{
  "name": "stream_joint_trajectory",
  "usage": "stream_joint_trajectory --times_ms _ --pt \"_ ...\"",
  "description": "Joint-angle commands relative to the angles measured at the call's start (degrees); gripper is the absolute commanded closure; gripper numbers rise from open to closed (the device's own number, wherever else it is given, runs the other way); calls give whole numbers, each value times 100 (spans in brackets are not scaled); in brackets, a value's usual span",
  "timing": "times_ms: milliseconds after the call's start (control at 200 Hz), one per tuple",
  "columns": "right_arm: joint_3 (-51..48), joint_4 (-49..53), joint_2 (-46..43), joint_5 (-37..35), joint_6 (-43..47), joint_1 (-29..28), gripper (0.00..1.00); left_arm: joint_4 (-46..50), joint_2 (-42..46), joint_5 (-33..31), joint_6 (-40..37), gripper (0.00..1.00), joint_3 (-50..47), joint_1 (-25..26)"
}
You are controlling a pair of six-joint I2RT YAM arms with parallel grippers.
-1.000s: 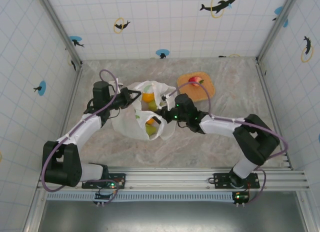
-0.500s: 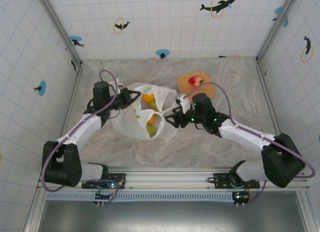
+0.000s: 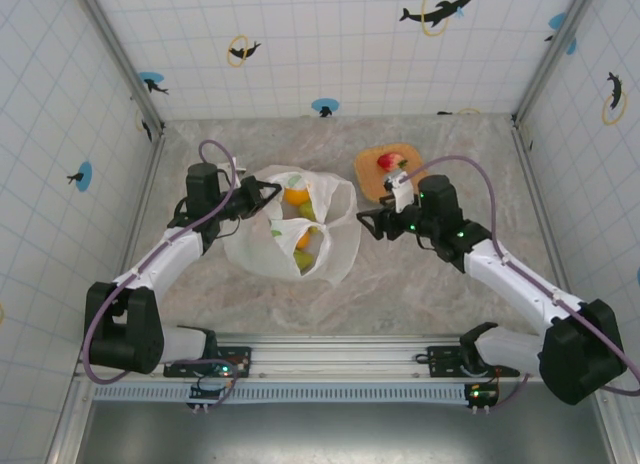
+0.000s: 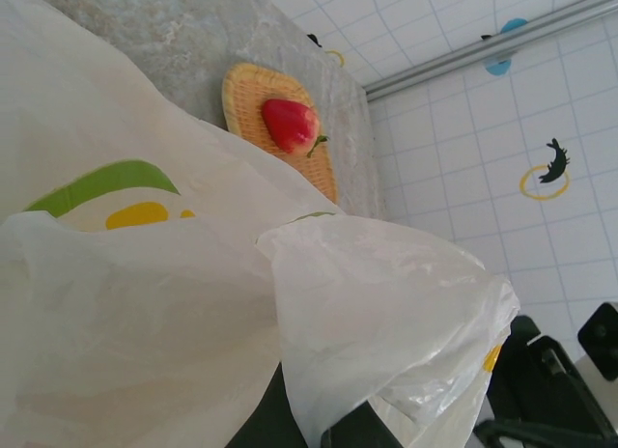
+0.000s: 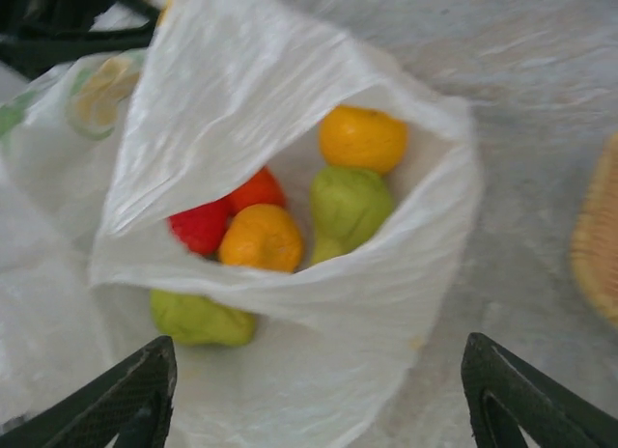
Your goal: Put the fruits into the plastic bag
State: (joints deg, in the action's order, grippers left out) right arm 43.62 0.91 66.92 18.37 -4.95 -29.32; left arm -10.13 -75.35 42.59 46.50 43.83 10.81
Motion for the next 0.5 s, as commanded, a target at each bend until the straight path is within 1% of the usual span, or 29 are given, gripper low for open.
stream_joint_trajectory --times_ms 0,100,140,175,285,495 --pt "306 138 27 -867 56 208 12 52 108 -44 -84 100 40 -61" --pt "515 149 438 -1782 23 426 3 55 97 -31 -72 100 46 -61" --pt "665 211 690 -2030 20 533 1 52 91 -26 -70 100 46 -61" --pt "844 298 949 -2152 40 633 0 53 91 -25 -71 100 51 -57" --pt "1322 375 1727 -2184 141 889 1 59 91 -31 -67 100 44 -62" --pt "2360 466 3073 -1867 169 1219 0 81 47 5 -53 100 56 -61"
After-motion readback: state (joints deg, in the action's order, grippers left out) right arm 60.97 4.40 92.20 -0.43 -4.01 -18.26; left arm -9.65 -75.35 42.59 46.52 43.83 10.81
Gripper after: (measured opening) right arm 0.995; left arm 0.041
